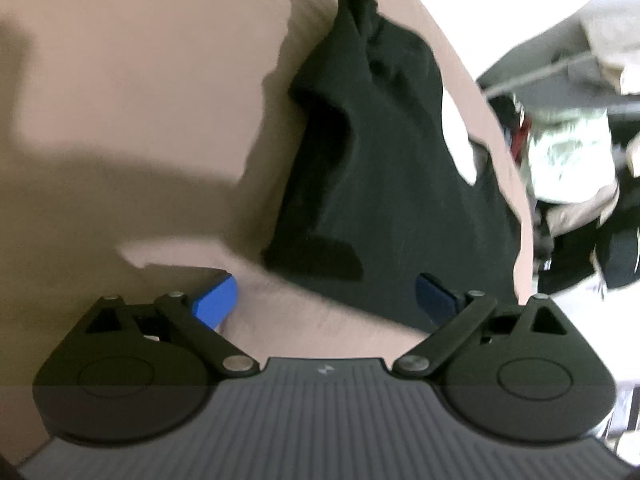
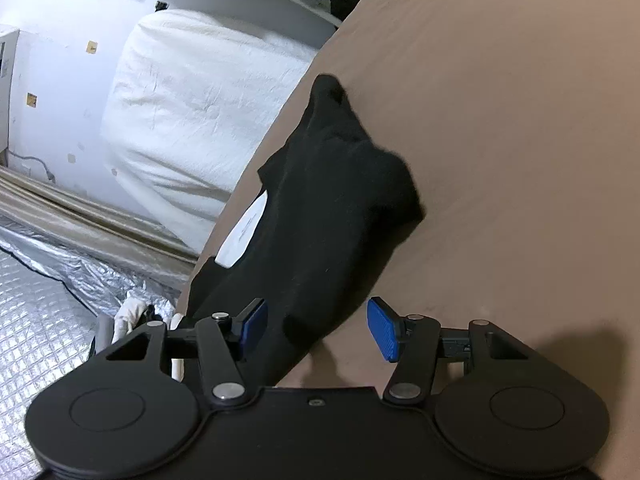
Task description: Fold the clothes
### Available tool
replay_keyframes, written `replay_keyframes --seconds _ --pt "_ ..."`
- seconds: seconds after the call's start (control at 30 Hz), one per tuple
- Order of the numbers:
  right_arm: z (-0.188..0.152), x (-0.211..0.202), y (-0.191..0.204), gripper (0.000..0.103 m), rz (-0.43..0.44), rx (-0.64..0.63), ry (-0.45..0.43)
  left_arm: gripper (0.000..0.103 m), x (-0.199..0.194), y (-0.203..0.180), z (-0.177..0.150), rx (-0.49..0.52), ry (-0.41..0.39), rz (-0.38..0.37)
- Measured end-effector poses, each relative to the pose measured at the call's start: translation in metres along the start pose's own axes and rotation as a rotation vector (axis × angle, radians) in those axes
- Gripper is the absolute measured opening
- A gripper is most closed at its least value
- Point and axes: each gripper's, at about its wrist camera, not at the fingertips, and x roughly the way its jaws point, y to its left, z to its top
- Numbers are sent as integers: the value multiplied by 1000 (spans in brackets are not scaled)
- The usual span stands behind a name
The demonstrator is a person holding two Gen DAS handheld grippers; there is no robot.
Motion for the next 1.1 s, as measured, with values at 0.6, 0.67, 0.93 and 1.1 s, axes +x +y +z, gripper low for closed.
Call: replay_keyframes --seconds 0.6,0.67,0.93,1.1 --pt "34 20 -10 61 -1 67 -42 44 20 -7 16 87 -80 -21" --pt "39 29 -12 61 0 86 -67 37 27 -11 20 137 -109 -16" --pt "35 11 17 8 -39 -132 -202 7 -22 -58 -3 414 -323 -11" --pt "10 -20 13 8 -63 -161 -201 7 -43 -59 -18 424 -300 1"
